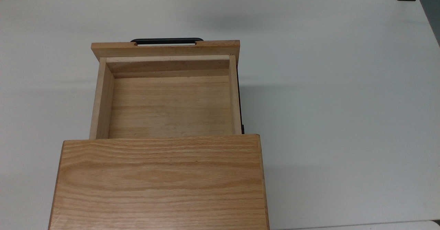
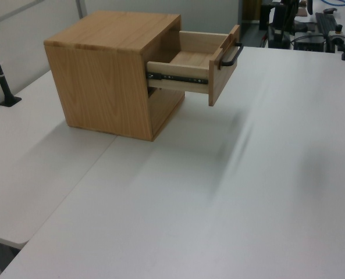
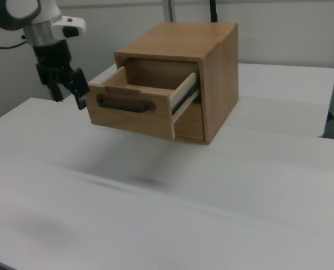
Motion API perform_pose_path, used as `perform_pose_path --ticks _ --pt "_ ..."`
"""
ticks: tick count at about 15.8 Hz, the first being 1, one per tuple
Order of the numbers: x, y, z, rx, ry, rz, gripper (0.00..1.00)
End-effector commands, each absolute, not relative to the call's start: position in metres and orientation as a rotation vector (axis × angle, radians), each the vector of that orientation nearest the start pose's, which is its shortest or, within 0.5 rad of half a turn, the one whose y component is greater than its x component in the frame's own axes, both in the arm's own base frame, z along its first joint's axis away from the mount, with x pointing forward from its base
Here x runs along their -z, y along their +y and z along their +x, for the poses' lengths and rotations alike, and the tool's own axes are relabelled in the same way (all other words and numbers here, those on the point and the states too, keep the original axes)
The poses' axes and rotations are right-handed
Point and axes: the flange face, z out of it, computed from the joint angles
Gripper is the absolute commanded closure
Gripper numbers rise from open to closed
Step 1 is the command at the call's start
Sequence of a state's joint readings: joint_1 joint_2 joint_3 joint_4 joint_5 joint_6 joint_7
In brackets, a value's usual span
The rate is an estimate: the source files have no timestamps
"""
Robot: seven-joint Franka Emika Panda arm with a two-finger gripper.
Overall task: Open the drawer by sliding it
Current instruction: 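Release the handle and lift the gripper away from the drawer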
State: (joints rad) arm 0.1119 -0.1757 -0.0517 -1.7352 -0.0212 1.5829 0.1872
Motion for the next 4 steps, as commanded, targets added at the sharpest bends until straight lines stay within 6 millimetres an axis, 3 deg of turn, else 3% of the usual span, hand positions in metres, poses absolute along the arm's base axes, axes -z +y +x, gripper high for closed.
perform_pose_path --ticks 1,4 --pt "-0.633 0.012 0.523 -0.088 0.312 -3.19 0.0" --pt "-0.63 0.002 0.534 -0.086 0.31 -3.198 0.0"
